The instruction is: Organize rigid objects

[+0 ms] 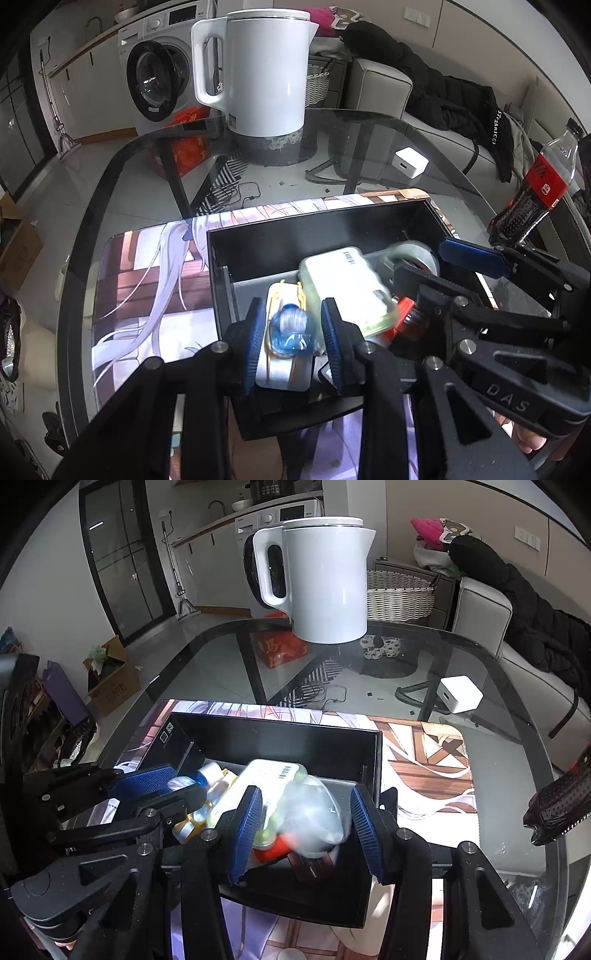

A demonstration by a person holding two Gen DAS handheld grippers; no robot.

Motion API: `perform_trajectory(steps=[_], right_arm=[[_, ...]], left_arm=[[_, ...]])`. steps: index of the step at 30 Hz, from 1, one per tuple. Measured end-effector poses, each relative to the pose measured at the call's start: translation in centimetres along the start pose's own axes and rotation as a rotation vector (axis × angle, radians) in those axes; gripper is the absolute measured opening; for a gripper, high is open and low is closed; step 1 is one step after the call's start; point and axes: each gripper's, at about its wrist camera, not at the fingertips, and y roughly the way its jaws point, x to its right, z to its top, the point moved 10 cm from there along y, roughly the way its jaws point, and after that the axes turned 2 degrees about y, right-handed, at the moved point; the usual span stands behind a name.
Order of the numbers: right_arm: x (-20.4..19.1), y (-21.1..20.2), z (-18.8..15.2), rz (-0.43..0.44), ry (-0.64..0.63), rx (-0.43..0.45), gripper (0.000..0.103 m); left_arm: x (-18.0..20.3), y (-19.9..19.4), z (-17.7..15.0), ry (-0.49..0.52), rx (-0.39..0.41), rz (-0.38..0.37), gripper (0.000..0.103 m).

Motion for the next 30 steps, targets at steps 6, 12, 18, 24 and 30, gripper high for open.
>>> perform_trajectory(steps=[6,12,18,24,30], right_arm=[[0.0,-0.9,-0.2,0.02,0.027,0.003,0.053],[0.3,-3.7,0.6,-0.005,0.021,0.133,0.066],[0.8,-8.3,0.8,-0.001,0.033,0.3,0.077],[0.7,-13.2,-0.8,-0.019,0.011,0.426,0.079],[0.5,-16.0,-2.0,-0.05,-0.016,0.544,0.086]], left_arm=[[0.0,-0.9,0.4,-0.019,0.041,-0.019,0.037],[-0.4,-3.3,1.3,-0.05,0.174,0.008,0.053],[0.4,-6.8,1.1,-0.021,0.323,0.055,0.055],[1.3,-10.9,0.5,0.023,0.48,0.085,0.057],[0.0,-14.5,-0.2,-0.045,0.615,0.165,0.094]])
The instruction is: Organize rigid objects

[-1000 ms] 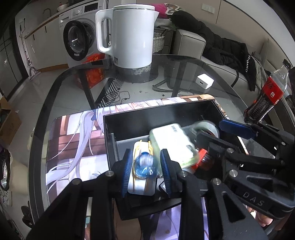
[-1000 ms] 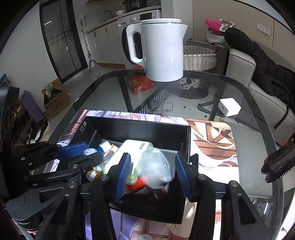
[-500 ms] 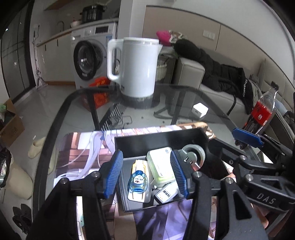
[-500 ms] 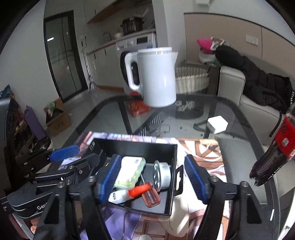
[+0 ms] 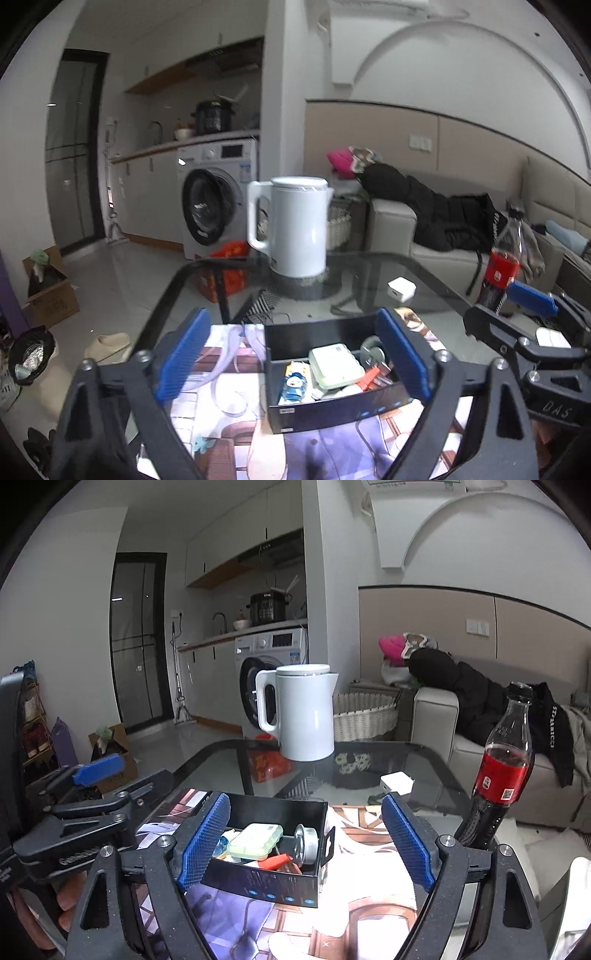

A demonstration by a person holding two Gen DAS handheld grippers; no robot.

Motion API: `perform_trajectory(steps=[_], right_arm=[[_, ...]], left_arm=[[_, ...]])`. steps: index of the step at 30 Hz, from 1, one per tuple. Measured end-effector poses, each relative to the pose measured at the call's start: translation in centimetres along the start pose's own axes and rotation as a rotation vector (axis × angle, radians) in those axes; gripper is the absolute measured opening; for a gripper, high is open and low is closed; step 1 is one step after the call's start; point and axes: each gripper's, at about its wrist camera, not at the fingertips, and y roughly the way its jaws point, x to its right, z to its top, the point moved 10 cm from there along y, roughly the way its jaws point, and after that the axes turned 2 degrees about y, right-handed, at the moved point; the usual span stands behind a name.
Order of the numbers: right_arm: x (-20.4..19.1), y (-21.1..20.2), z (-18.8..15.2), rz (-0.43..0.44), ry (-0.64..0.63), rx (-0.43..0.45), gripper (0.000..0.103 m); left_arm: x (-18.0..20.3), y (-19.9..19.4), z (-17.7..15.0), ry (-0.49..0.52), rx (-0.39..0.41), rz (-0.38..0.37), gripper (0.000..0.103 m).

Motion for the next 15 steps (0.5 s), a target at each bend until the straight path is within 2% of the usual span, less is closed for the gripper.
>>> perform_trajectory(steps=[3,7,8,15], right_arm=[[-0.2,-0.1,0.1,-0.007,0.003,0.018,0.087],[-0.2,-0.1,-0.1,-0.032,0.018,0.037,0.091],[-0.2,-0.1,-0.2,-0.04,0.015,0.037,0.091],[-0.4,-0.2,-0.6,-0.054,0.008,0.047,0.091]], left_arm=[[-0.1,-0.7,-0.1,0.019,0.024,0.009,0.096],[-1.0,-1.3,-0.1,0.044,0.062,0.07,0.098],[-1.1,-1.4,-0.1,0.04,0.069,0.077,0.103],[-1.9,-1.0,-0.4,0.002,0.051,0.072,0.103]])
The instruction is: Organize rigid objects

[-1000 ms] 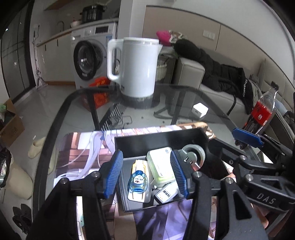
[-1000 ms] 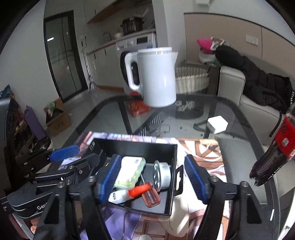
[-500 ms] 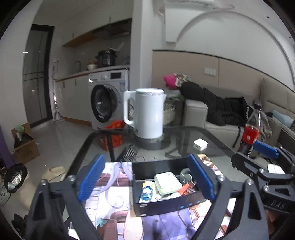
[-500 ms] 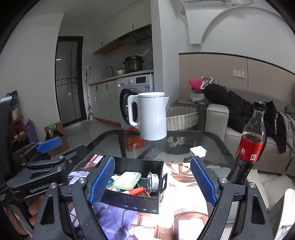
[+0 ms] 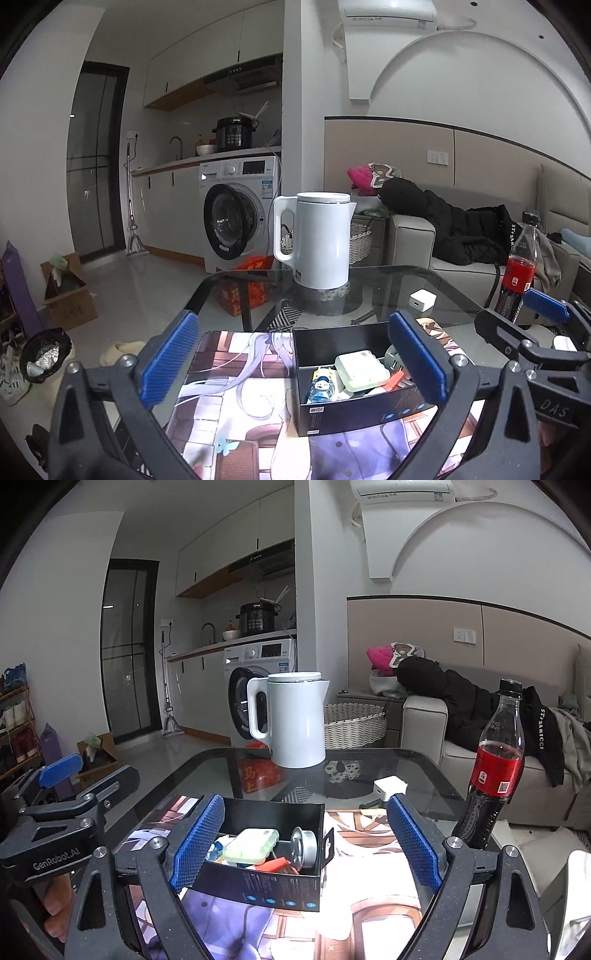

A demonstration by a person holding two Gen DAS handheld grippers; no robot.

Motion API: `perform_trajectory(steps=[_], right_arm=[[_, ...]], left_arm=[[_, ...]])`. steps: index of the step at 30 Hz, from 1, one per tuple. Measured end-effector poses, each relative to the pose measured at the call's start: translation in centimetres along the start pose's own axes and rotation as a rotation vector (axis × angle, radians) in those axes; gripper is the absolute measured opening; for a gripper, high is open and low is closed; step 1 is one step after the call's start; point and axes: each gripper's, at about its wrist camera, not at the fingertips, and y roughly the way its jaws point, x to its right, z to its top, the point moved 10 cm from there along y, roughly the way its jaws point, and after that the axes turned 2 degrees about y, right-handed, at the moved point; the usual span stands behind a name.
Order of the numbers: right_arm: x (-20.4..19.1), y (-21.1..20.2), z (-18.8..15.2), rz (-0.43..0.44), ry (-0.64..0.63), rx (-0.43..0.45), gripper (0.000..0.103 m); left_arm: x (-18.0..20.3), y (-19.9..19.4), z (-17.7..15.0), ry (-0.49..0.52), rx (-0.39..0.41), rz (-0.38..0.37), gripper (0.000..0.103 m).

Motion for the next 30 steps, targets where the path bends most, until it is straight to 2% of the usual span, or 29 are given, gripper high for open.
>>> perform_trajectory(steps=[8,30], right_arm=[[0.1,-0.2,0.2,-0.011,-0.008,0.017,0.091],[0.3,0.1,0.1,-0.017,-0.008,0.009,0.091]], left_arm=[[1.0,-0.7,0.5,0.016,0.034,-0.006,0.103],[1.2,-0.9,0.8,-0.003,0.022,-0.033,0.103]])
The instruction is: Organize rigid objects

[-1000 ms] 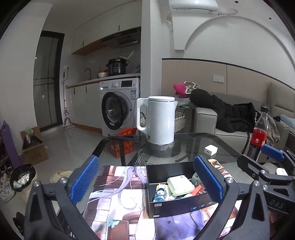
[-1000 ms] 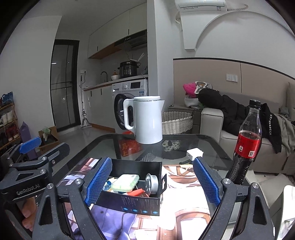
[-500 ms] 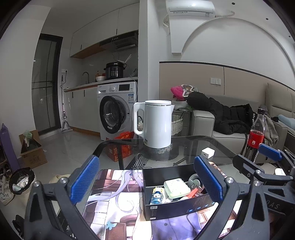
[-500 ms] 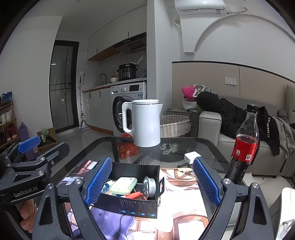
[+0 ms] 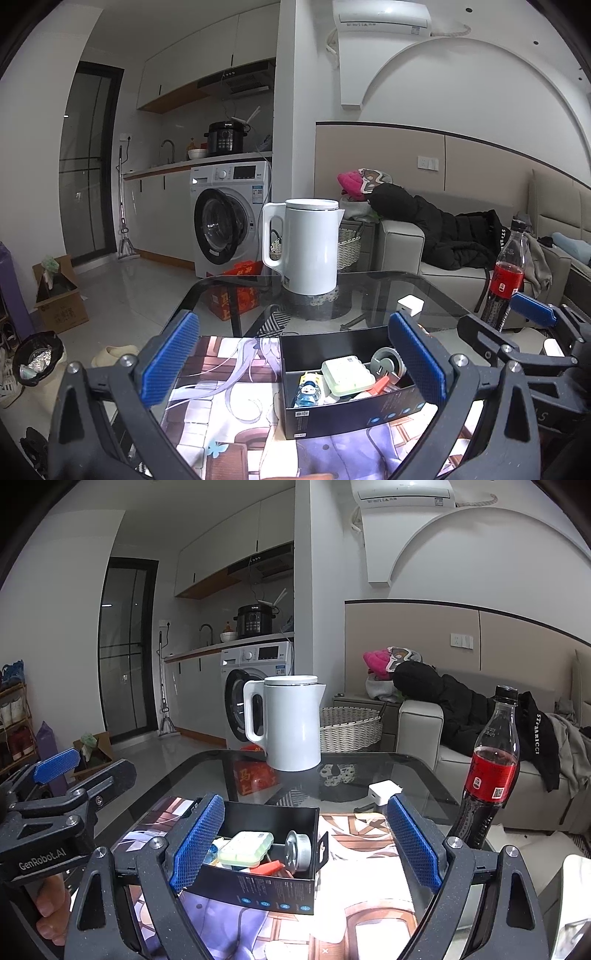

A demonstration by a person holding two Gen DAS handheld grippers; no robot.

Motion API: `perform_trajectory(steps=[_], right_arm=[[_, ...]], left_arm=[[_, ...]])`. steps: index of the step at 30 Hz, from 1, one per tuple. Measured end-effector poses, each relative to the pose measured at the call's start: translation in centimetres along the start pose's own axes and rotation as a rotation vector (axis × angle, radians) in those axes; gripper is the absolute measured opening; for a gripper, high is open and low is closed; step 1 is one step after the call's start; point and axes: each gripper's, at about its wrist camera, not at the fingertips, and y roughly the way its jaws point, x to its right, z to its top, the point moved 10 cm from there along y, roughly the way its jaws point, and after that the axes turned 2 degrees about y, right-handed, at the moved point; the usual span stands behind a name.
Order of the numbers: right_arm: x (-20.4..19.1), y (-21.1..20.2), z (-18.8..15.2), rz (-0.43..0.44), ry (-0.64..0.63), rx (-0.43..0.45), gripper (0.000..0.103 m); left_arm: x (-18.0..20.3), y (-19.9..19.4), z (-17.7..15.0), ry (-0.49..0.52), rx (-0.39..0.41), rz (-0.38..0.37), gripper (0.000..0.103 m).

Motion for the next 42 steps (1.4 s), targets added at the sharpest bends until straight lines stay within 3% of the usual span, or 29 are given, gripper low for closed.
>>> perform_trajectory(steps=[42], right_arm=[[0.39,0.29,-0.52,-0.008,-0.007,-0.007,0.091]], left_arm=[[-0.39,0.64,-0.41,-0.006,-0.019,0.025,0.103]])
